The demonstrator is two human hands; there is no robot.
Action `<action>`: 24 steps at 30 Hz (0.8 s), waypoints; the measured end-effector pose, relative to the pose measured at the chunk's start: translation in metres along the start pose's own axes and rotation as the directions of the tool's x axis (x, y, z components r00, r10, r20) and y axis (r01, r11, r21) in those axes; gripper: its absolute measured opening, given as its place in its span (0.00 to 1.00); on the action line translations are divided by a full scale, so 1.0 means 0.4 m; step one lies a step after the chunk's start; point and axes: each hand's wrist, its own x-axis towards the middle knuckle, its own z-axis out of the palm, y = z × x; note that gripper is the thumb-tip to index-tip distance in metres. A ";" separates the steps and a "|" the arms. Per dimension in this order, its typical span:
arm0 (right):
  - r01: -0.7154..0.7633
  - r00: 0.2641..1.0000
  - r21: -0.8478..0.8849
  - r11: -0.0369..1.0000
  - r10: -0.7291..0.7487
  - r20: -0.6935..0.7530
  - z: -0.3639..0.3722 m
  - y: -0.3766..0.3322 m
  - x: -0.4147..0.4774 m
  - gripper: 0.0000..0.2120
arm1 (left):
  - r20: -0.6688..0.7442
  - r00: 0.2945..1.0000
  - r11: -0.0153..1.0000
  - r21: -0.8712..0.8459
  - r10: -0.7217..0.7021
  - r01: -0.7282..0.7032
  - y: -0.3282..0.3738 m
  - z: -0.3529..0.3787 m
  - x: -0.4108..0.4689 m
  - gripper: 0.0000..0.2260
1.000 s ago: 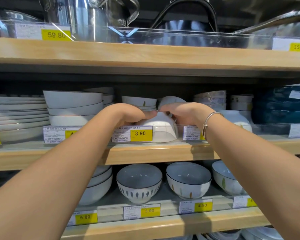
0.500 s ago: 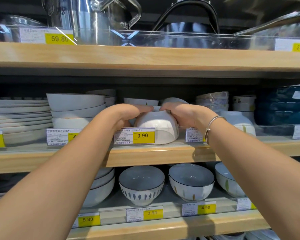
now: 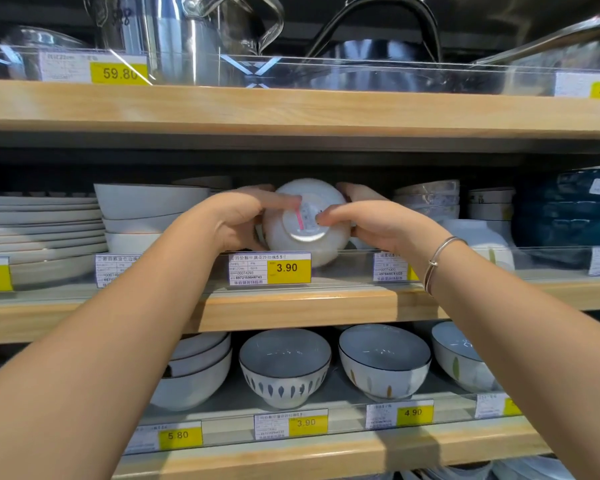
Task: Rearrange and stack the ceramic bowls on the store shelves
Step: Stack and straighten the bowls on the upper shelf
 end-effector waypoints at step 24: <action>-0.157 0.976 0.402 0.902 0.205 -0.079 0.044 -0.042 -0.018 0.06 | -0.027 0.999 0.980 -0.197 -0.043 0.037 0.006 0.018 -0.033 0.04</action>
